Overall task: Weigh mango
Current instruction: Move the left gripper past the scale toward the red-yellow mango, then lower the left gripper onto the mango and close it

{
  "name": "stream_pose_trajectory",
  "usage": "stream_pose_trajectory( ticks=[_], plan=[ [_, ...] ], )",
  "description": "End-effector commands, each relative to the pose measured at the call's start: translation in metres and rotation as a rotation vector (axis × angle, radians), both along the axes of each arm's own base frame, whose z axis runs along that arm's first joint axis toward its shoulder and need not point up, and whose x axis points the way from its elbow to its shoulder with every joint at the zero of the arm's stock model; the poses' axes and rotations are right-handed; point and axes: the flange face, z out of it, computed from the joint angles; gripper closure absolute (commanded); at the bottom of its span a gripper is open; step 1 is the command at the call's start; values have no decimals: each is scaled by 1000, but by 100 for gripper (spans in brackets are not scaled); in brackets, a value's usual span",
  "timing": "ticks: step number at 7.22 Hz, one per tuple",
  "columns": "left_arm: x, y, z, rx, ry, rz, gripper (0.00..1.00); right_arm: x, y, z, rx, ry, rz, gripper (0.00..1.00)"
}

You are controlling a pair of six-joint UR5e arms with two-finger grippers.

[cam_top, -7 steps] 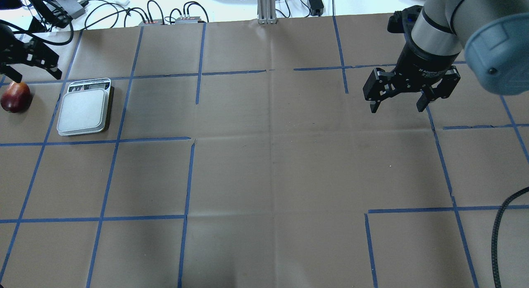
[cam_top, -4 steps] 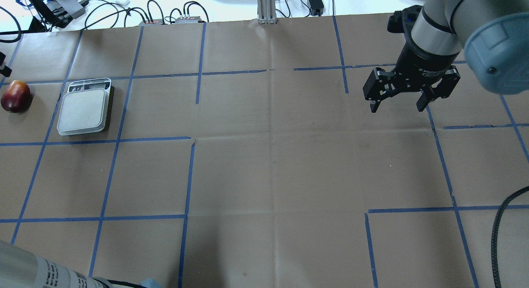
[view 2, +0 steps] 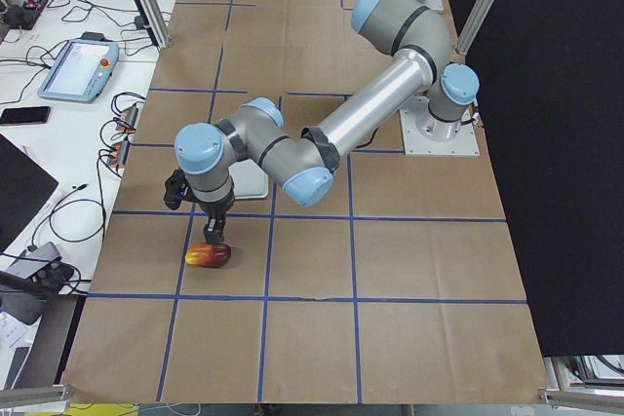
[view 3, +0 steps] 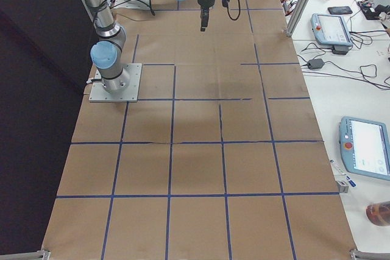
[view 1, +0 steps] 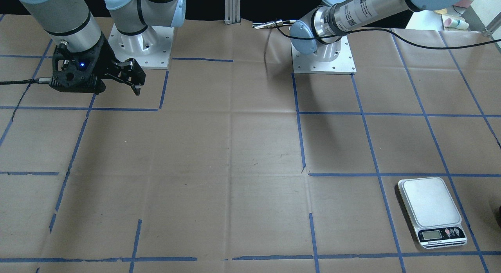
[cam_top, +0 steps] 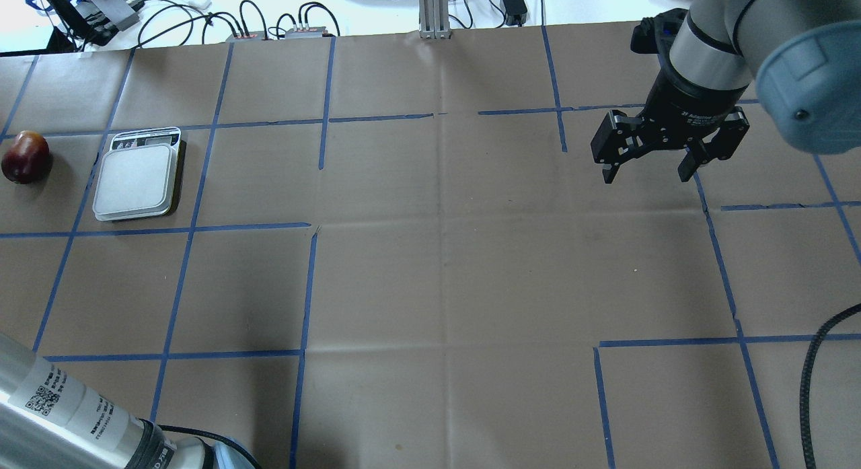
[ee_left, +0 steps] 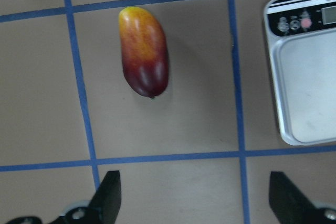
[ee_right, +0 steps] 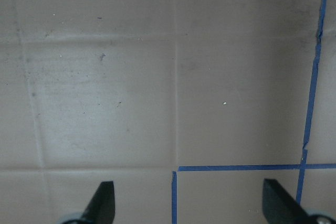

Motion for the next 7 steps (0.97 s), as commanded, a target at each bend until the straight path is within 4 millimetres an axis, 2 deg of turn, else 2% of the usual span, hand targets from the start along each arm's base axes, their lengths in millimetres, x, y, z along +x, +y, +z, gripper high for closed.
stream_pose_trajectory(
  ticks=[1,4,5,7],
  plan=[
    [19,-23,-37,-49,3,1,0,0,0,0,0,0,0,0],
    [16,-48,-88,-93,19,39,0,0,0,0,0,0,0,0],
    [12,-53,-100,-92,36,36,0,0,0,0,0,0,0,0],
    [13,-62,-139,-106,68,44,1,0,0,0,0,0,0,0]
  ],
)
